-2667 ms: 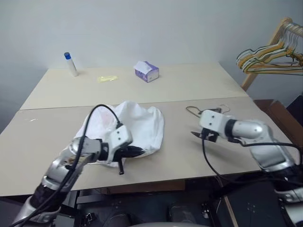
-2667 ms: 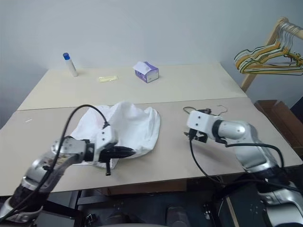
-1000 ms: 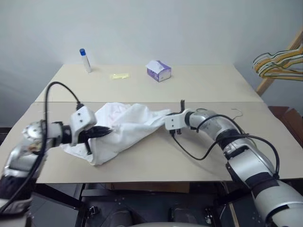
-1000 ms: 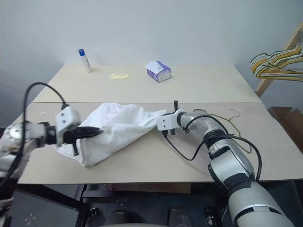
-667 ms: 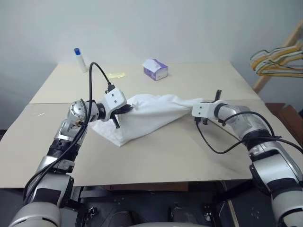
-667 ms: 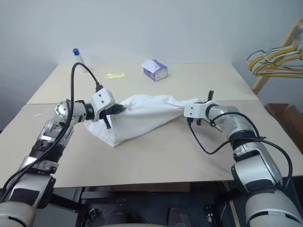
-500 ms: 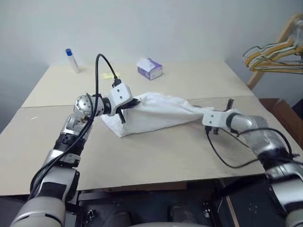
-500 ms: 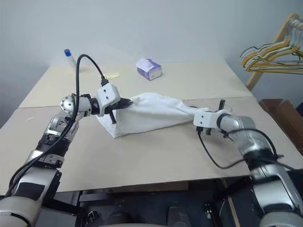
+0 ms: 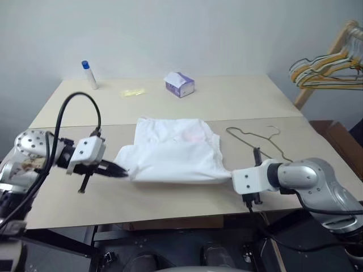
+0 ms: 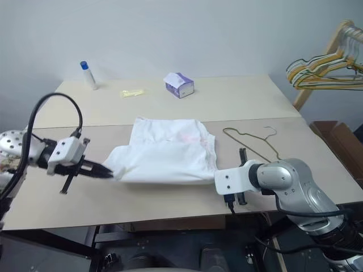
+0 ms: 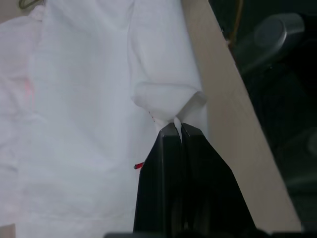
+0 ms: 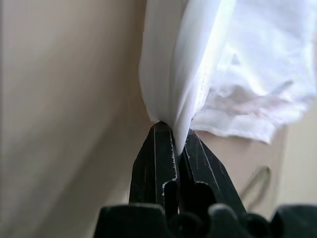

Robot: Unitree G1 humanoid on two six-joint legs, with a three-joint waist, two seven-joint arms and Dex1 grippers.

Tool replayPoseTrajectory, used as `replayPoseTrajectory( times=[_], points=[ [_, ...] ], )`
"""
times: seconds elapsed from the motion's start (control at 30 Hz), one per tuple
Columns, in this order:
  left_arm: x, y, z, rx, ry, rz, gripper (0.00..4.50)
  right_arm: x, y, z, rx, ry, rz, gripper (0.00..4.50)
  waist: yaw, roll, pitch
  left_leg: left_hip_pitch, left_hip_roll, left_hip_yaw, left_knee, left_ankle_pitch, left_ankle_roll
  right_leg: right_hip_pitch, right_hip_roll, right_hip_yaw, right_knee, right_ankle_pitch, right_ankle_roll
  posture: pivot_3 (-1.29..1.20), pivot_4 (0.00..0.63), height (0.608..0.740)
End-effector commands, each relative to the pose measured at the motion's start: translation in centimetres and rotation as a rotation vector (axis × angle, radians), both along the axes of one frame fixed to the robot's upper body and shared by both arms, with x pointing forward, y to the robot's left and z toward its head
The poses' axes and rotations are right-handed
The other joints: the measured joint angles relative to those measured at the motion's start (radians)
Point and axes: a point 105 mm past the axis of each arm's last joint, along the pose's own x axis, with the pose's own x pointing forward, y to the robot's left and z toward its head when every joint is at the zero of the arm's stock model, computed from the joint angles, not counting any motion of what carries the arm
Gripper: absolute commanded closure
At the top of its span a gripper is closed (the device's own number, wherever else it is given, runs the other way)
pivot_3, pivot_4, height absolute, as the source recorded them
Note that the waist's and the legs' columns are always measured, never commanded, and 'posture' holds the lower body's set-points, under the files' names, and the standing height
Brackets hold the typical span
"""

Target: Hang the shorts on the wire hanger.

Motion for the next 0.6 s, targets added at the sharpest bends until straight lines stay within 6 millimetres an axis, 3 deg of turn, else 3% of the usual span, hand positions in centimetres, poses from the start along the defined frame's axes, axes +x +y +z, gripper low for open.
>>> replayPoseTrajectory(
  times=[0.03,0.1,0.17,0.23,0.27,0.33,0.37,0.4,0.43,0.47,0.53,0.6],
  points=[
    [-1.9,0.0,0.9,0.017,0.021,-0.034,4.50,-1.8,0.3,0.9,-0.006,0.109,0.045,4.46,0.011,0.000,0.000,-0.002,0.000,0.000,0.000,0.000,0.000,-0.002,0.000,0.000,0.000,0.002,-0.004,-0.03,0.000,0.740],
    [-1.7,-0.3,0.6,0.015,0.012,-0.021,4.50,-1.7,0.9,1.3,0.038,0.143,0.051,4.46,0.024,0.000,0.000,-0.002,0.000,0.000,0.000,0.000,0.001,-0.001,0.000,-0.001,-0.001,0.002,-0.004,-0.02,0.000,0.740],
    [0.7,-0.8,0.2,0.009,-0.074,0.073,4.50,0.5,1.8,2.5,0.163,0.119,-0.024,4.46,0.032,-0.001,0.000,0.000,0.000,0.000,0.001,0.000,0.000,0.001,0.000,-0.001,-0.001,0.002,-0.004,-0.03,0.000,0.740],
    [5.0,-1.7,0.4,-0.027,-0.202,0.244,4.50,4.4,2.5,4.5,0.299,0.058,-0.145,4.46,0.038,-0.001,0.000,0.004,0.000,0.000,0.002,0.000,0.000,0.005,0.000,-0.001,0.000,0.000,0.000,-0.03,0.000,0.740],
    [8.6,-2.2,1.6,-0.064,-0.312,0.389,4.50,7.7,2.2,6.0,0.342,-0.034,-0.251,4.46,0.040,-0.001,0.001,0.009,0.000,-0.001,0.003,0.001,0.000,0.011,0.001,-0.001,-0.001,0.001,0.000,-0.03,0.000,0.740],
    [13.1,-2.8,3.6,-0.110,-0.459,0.579,4.50,11.9,1.8,8.1,0.389,-0.158,-0.395,4.46,0.046,-0.003,0.001,0.014,-0.001,-0.003,0.003,0.003,0.001,0.019,0.002,-0.002,-0.002,0.004,0.001,-0.03,0.000,0.740],
    [15.8,-3.0,6.2,-0.182,-0.569,0.706,4.50,14.4,1.1,10.1,0.400,-0.308,-0.469,4.46,0.046,-0.004,0.000,0.013,-0.001,-0.004,0.003,0.004,0.000,0.018,0.003,-0.002,-0.003,0.005,0.000,-0.02,0.000,0.740],
    [18.1,-3.0,10.0,-0.294,-0.704,0.850,4.50,16.9,0.2,13.1,0.410,-0.512,-0.543,4.46,0.046,-0.004,0.000,0.011,-0.001,-0.004,0.003,0.005,-0.001,0.016,0.003,-0.002,-0.003,0.010,-0.006,-0.03,0.000,0.740],
    [19.4,-3.1,12.7,-0.376,-0.787,0.950,4.50,18.4,-0.3,15.2,0.412,-0.656,-0.584,4.46,0.047,-0.005,0.001,0.010,-0.001,-0.004,0.003,0.005,-0.001,0.016,0.003,-0.002,-0.004,0.010,-0.006,-0.03,0.000,0.740],
    [19.9,-2.5,16.7,-0.506,-0.900,1.060,4.50,19.3,-0.8,19.0,0.475,-0.852,-0.633,4.46,0.045,-0.006,0.000,0.006,-0.001,-0.004,0.003,0.005,-0.001,0.013,0.003,-0.002,-0.004,0.010,-0.006,-0.04,0.000,0.740],
    [18.7,-0.5,23.7,-0.797,-1.052,1.186,4.50,18.8,-1.3,25.6,0.653,-1.163,-0.667,4.46,0.028,-0.006,0.000,-0.009,-0.002,-0.004,0.001,0.011,-0.011,-0.004,0.002,-0.001,-0.003,0.014,-0.005,-0.05,0.000,0.740],
    [17.1,0.8,27.2,-0.988,-1.121,1.201,4.50,17.7,-1.5,28.7,0.744,-1.327,-0.642,4.46,0.007,-0.006,0.000,-0.019,-0.003,-0.004,-0.005,0.013,-0.016,-0.016,0.001,-0.001,-0.003,0.014,-0.004,-0.06,0.000,0.740]
  ],
)
